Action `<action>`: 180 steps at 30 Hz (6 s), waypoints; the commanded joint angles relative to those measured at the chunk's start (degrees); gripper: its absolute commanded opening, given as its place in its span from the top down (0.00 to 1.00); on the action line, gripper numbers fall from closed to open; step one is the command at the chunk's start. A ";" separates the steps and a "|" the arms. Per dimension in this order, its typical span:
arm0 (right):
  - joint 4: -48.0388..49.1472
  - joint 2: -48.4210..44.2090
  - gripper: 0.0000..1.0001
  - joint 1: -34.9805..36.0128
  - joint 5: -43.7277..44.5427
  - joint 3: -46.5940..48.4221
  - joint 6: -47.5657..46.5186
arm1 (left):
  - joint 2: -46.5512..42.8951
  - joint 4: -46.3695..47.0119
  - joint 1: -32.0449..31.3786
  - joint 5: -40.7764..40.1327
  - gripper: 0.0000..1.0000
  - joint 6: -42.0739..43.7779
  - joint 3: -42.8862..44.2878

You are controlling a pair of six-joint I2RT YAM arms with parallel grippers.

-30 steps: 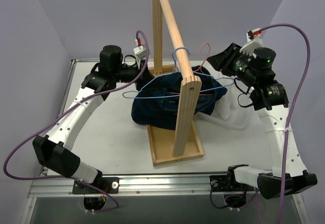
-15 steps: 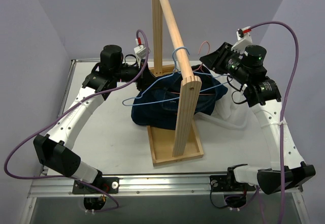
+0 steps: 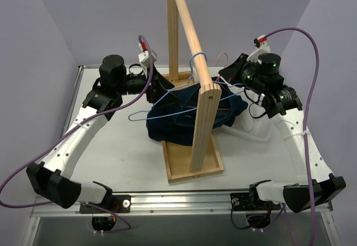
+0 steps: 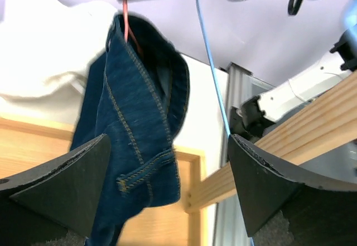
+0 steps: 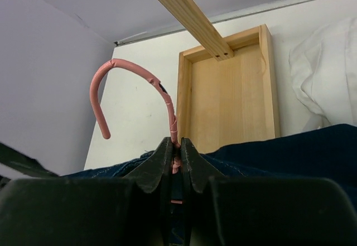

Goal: Remove the skirt from the hanger

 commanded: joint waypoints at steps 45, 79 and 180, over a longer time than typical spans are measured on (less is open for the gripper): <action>-4.37 -3.29 1.00 2.51 5.62 1.01 5.16 | 1.02 -4.55 -20.54 -76.06 0.98 27.11 2.49; -9.74 -16.57 1.00 2.59 1.22 -9.10 -5.05 | 2.07 -8.60 -4.46 -64.58 0.98 9.80 10.50; -17.56 1.97 1.00 -1.62 -38.24 11.64 -20.78 | 0.41 -27.85 10.57 7.61 0.10 34.49 2.85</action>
